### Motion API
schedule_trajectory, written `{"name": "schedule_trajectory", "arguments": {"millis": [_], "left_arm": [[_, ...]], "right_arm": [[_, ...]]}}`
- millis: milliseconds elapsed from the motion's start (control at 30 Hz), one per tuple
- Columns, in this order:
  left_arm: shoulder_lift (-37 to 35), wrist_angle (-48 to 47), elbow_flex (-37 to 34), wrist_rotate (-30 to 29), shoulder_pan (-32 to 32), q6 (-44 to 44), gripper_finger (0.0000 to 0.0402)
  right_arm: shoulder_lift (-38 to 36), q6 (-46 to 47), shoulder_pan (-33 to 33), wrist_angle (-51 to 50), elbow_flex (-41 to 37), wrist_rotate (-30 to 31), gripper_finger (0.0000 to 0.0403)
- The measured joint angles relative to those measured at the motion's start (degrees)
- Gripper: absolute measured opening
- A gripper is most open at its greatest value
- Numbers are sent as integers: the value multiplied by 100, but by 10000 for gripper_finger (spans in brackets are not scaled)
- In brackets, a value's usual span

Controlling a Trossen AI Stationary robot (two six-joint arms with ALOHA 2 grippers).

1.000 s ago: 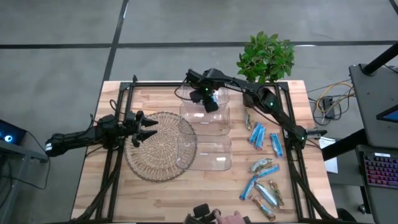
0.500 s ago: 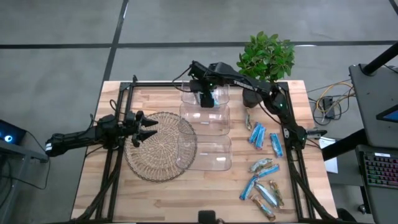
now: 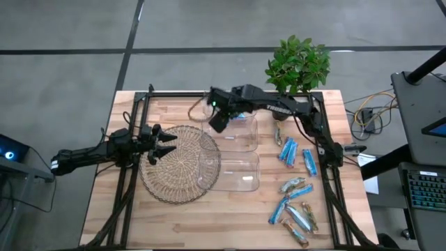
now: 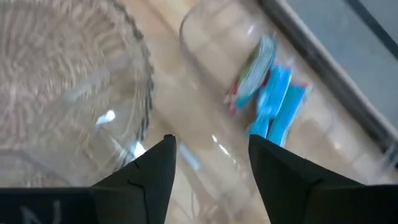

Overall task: Pick and place Granola Bars by type
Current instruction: Put the red granola bar into the top transparent bin

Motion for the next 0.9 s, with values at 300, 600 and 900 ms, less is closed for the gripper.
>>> {"name": "schedule_trajectory", "arguments": {"millis": [300, 600, 900], "left_arm": [[0, 0, 1, 0, -1, -2, 261], [0, 0, -1, 0, -1, 0, 261], [0, 0, 0, 0, 0, 0, 261]], "right_arm": [[-3, 1719, 799, -1255, -89, 970, 249], [-114, 2944, 1456, -1413, -555, 1391, 330], [-1240, 4241, 1994, -1147, -2233, 1612, 359]]}}
